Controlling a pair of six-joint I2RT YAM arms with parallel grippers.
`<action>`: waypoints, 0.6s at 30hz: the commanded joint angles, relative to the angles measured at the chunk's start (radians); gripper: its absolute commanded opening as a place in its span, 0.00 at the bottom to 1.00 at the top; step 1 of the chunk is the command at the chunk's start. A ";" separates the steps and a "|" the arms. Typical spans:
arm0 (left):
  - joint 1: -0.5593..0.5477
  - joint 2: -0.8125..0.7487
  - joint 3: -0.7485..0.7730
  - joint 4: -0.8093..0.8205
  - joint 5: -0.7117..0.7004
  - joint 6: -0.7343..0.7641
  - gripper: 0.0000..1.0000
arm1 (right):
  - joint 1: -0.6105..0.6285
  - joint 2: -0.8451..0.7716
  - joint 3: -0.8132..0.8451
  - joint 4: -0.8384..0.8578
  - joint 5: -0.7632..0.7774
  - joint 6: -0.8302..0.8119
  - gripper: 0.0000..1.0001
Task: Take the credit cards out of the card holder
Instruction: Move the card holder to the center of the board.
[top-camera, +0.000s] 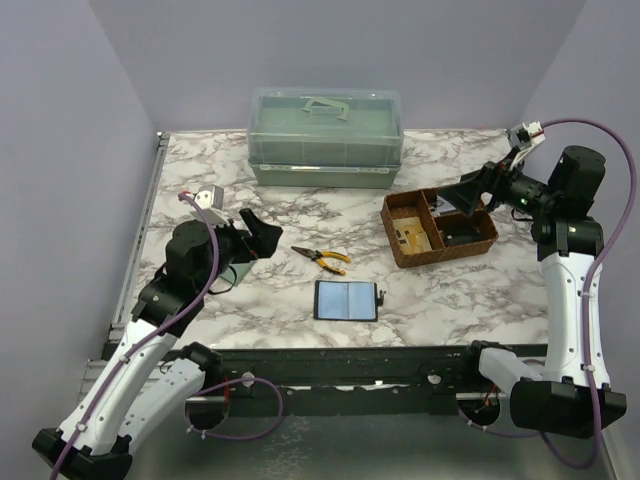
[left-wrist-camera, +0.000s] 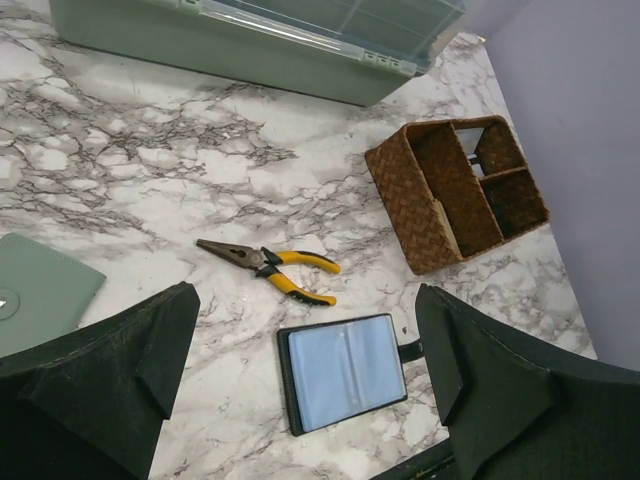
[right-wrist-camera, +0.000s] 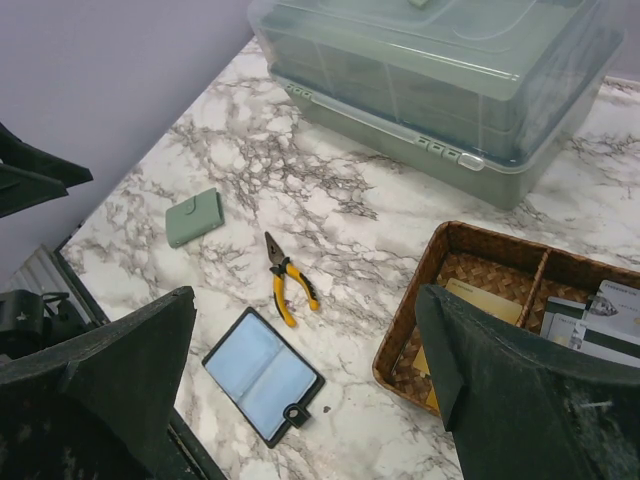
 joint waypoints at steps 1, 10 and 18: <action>0.004 0.013 0.039 -0.022 -0.038 0.047 0.99 | -0.009 0.003 0.010 -0.004 -0.012 -0.012 0.99; 0.005 0.085 0.047 -0.062 -0.131 0.182 0.99 | -0.009 0.005 -0.026 0.024 -0.049 -0.007 0.99; 0.031 0.318 0.079 -0.097 -0.291 0.417 0.99 | 0.015 0.063 -0.164 -0.078 -0.341 -0.401 0.99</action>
